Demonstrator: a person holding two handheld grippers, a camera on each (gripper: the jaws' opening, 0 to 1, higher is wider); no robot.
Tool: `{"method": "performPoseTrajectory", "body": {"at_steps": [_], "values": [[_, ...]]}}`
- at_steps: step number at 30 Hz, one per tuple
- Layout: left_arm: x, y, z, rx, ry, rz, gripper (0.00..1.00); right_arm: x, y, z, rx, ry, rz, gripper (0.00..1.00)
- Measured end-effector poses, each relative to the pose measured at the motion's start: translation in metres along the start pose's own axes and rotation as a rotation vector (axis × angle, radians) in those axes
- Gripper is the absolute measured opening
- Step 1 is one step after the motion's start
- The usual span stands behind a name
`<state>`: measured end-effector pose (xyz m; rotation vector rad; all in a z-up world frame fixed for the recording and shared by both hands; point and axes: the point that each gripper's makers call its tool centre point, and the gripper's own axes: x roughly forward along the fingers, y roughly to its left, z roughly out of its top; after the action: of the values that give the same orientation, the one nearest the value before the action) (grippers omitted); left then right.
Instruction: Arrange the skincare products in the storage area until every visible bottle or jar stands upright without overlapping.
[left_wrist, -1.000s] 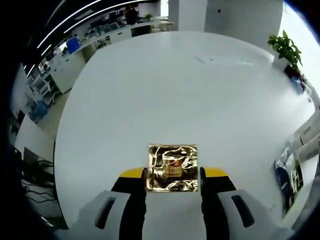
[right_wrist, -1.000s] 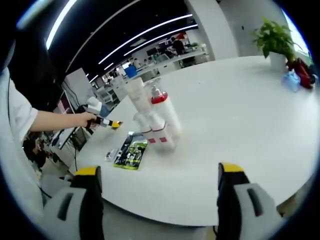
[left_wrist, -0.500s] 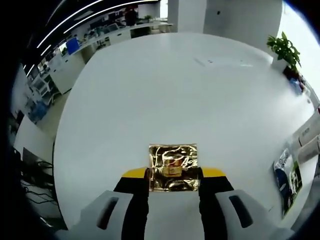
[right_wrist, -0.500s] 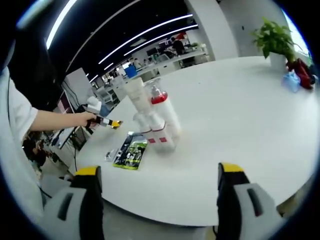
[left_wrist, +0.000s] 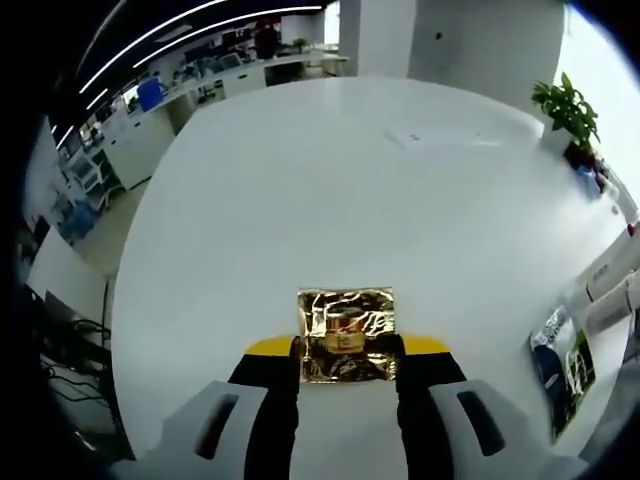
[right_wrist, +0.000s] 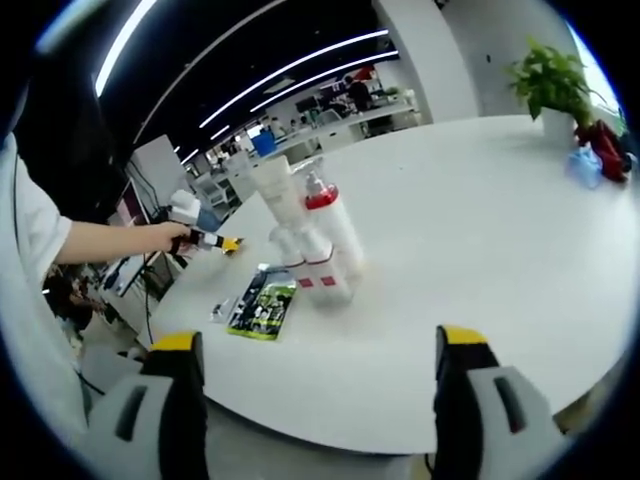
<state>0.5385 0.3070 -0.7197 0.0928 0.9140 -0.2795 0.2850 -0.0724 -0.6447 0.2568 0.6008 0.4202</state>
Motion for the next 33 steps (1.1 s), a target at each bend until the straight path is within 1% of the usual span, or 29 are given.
{"method": "performPoseTrajectory", "body": {"at_steps": [2,8,12,17,24,33], "values": [[-0.003,-0.004,0.0,0.0,-0.008,-0.004,0.34,0.0,0.0,0.0,-0.005,-0.001,0.002,0.96],[-0.016,-0.016,-0.01,-0.005,-0.014,-0.001,0.34,-0.001,0.003,0.001,-0.016,-0.007,0.008,0.96],[-0.024,-0.028,-0.017,0.005,-0.021,-0.017,0.34,-0.001,0.004,0.002,-0.022,-0.01,0.012,0.96],[-0.033,-0.037,-0.023,0.008,-0.031,-0.029,0.34,-0.001,0.004,0.002,-0.027,-0.01,0.017,0.95],[-0.048,-0.049,-0.028,0.012,-0.061,-0.039,0.34,-0.002,0.006,0.003,-0.034,-0.014,0.025,0.95],[-0.073,-0.078,-0.036,-0.014,-0.115,-0.063,0.34,-0.002,0.009,0.003,-0.043,-0.019,0.034,0.95]]}}
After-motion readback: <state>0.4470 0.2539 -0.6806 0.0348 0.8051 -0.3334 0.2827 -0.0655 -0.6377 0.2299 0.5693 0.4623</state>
